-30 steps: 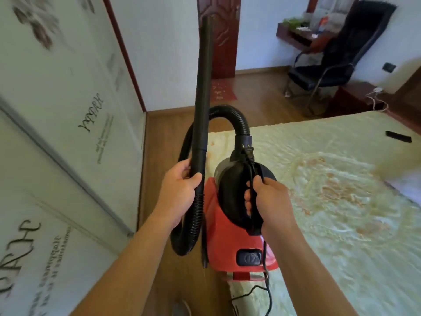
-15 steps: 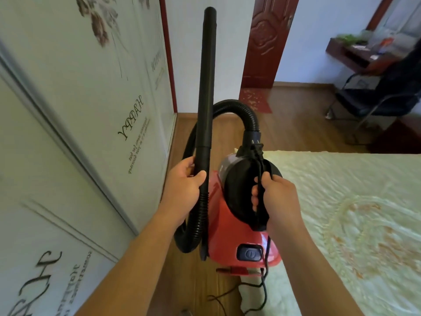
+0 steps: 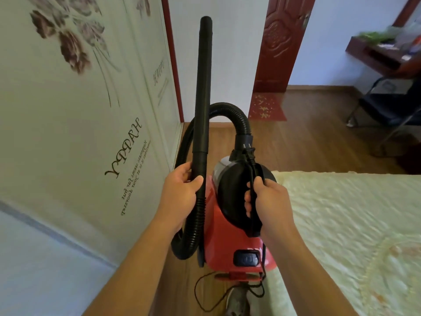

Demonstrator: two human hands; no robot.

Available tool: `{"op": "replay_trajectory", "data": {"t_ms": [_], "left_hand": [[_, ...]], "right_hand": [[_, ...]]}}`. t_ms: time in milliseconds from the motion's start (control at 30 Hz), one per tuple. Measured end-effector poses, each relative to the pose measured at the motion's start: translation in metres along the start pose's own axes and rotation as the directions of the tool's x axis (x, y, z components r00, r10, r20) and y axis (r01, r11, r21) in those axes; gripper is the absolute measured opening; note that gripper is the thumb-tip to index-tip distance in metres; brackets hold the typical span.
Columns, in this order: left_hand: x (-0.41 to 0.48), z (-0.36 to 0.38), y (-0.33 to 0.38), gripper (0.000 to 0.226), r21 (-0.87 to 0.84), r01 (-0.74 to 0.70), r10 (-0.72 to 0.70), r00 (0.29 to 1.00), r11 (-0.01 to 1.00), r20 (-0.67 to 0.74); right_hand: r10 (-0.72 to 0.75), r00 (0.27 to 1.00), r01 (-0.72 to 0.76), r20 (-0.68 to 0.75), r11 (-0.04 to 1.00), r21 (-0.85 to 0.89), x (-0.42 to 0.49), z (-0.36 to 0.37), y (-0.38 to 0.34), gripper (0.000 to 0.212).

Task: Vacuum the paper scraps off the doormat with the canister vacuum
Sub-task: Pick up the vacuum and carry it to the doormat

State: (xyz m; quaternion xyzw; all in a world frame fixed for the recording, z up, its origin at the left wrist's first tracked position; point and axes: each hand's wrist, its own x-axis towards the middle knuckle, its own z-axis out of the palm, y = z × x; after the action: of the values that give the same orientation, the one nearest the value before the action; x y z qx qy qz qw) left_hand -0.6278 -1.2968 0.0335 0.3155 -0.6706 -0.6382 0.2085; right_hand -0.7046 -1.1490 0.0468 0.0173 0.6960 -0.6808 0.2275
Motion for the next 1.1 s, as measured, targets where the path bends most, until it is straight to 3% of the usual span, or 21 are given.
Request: {"op": "replay_trajectory", "data": {"t_ms": [267, 600, 1100], "left_hand": [[0.101, 0.046, 0.031, 0.029, -0.088, 0.049, -0.058, 0.992, 0.995, -0.111], [0.203, 0.068, 0.051, 0.032, -0.123, 0.023, -0.035, 0.995, 0.992, -0.091], [0.459, 0.051, 0.055, 0.023, -0.190, 0.085, -0.078, 0.996, 0.978, 0.044]], "right_hand": [[-0.009, 0.994, 0.012, 0.105, 0.999, -0.030, 0.118, 0.007, -0.056, 0.030], [-0.008, 0.993, 0.014, 0.121, 0.999, -0.051, 0.222, 0.033, -0.096, 0.031], [-0.005, 0.999, 0.001, -0.049, 0.998, -0.062, 0.406, 0.152, -0.146, 0.029]]}}
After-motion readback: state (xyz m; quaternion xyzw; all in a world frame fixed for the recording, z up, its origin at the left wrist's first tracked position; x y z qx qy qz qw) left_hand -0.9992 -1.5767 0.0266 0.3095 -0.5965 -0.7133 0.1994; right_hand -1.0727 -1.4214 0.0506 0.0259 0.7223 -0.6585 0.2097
